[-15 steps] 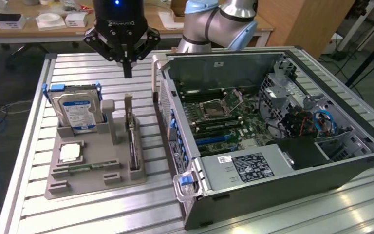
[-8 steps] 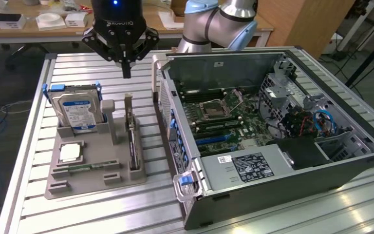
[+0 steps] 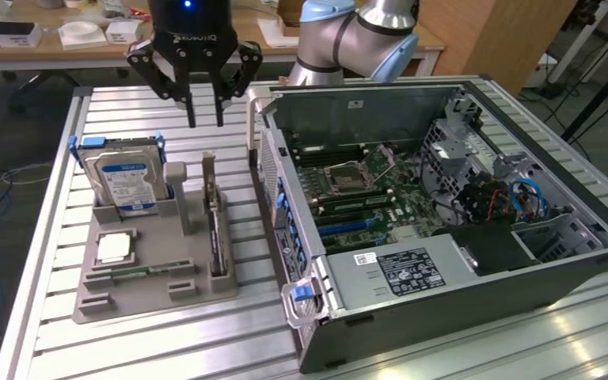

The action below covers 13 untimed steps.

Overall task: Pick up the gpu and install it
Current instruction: 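Reach for the gpu, then pick up the gpu and move the gpu toward the slot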

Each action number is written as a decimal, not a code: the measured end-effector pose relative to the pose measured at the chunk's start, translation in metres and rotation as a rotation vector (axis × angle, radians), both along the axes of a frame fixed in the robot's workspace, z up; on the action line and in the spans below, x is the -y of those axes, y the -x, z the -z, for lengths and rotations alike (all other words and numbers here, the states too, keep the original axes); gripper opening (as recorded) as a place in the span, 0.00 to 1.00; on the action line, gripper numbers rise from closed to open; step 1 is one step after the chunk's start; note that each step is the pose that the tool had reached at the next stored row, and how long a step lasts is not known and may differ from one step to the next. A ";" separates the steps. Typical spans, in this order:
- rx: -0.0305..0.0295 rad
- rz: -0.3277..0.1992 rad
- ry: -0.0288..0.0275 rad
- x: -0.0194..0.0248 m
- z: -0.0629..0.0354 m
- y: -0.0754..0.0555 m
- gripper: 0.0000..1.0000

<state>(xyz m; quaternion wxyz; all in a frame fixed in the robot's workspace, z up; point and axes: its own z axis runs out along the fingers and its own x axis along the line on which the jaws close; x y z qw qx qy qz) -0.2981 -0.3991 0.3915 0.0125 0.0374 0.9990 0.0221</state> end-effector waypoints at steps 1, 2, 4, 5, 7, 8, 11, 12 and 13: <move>0.0000 0.000 0.0000 0.0000 0.0000 0.000 0.35; 0.0000 0.000 0.0000 0.0000 0.0000 0.000 0.41; -0.0001 0.000 0.0000 0.0000 0.0000 0.000 0.41; 0.0000 0.000 0.0000 0.0000 0.0000 0.000 0.41; 0.0000 0.000 0.0000 0.0000 0.0000 0.000 0.41; 0.0000 0.000 0.0000 0.0000 0.0000 0.000 0.41; 0.0000 0.000 0.0001 0.0000 0.0000 0.000 0.41; 0.0000 0.000 0.0001 0.0000 0.0000 0.000 0.41; 0.0000 0.000 0.0000 0.0000 0.0000 0.000 0.41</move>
